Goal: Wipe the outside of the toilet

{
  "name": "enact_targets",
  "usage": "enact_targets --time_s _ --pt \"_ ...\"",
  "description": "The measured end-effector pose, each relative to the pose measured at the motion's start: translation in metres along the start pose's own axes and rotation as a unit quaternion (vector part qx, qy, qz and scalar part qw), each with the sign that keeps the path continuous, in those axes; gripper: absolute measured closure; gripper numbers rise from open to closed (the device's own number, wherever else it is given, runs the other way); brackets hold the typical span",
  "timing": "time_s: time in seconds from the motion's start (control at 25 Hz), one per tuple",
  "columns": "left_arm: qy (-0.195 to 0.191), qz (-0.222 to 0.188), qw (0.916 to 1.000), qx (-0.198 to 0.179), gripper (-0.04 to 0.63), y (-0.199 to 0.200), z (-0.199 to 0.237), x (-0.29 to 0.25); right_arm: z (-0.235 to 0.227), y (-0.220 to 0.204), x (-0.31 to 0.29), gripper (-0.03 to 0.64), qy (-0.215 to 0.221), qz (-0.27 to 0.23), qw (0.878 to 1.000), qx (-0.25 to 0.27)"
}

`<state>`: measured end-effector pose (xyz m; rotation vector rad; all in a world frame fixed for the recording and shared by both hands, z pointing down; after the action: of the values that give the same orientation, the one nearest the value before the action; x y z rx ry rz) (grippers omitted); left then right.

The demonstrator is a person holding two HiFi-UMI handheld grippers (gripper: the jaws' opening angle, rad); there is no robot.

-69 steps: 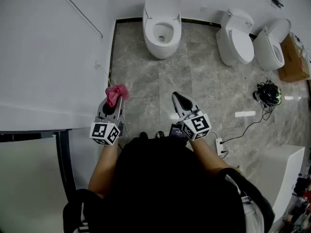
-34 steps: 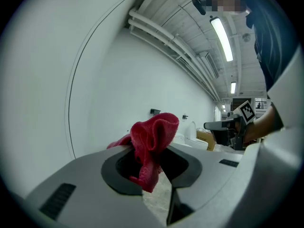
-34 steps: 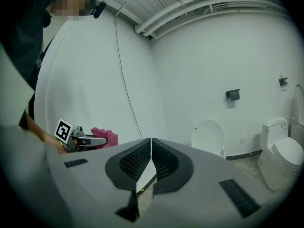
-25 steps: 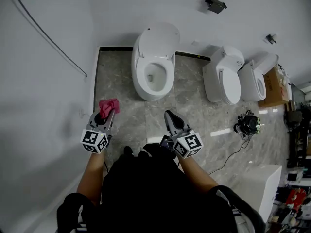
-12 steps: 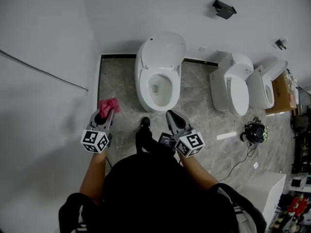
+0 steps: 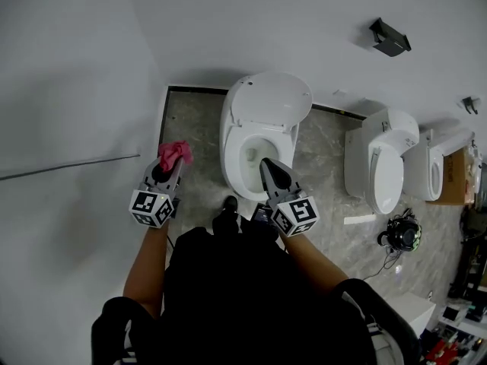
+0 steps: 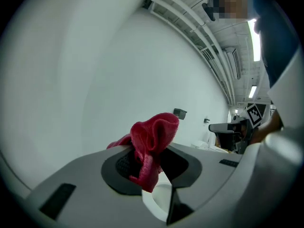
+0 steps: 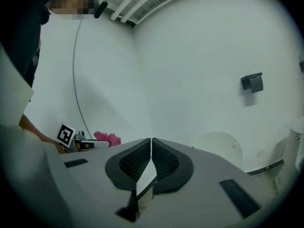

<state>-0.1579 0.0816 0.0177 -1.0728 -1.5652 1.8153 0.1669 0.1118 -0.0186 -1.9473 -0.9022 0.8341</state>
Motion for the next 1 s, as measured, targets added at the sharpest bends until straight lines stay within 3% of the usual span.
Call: enact_targets --time_s 0.32,0.6,0.76,1.0 --pt "-0.045 0.023 0.9979 -0.041 0.488 -0.009 0.048 -0.110 -0.042 -0.014 -0.081 0.583 -0.005 0.033 0.999 -0.030" --pt "-0.115 0.052 0.9910 -0.044 0.488 -0.065 0.098 -0.243 -0.091 -0.034 -0.157 0.583 -0.086 0.059 0.993 -0.053" --pt "-0.154 0.073 0.9833 -0.064 0.488 -0.095 0.120 -0.311 -0.112 -0.048 -0.194 0.583 -0.138 0.057 0.984 -0.096" --pt "-0.187 0.111 0.9709 -0.100 0.488 -0.151 0.130 -0.406 -0.147 -0.081 -0.243 0.583 -0.175 0.051 0.976 -0.118"
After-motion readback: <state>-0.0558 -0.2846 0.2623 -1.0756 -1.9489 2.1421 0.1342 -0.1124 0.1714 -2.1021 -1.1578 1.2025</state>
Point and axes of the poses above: the fingertips, and each gripper's own axes: x backward along the fingers, z to its left, y out of its top, the point moved 9 cm from there along x, backward along the fingers, and after that the axes turned 13 degrees about -x, right-handed, at the moved point
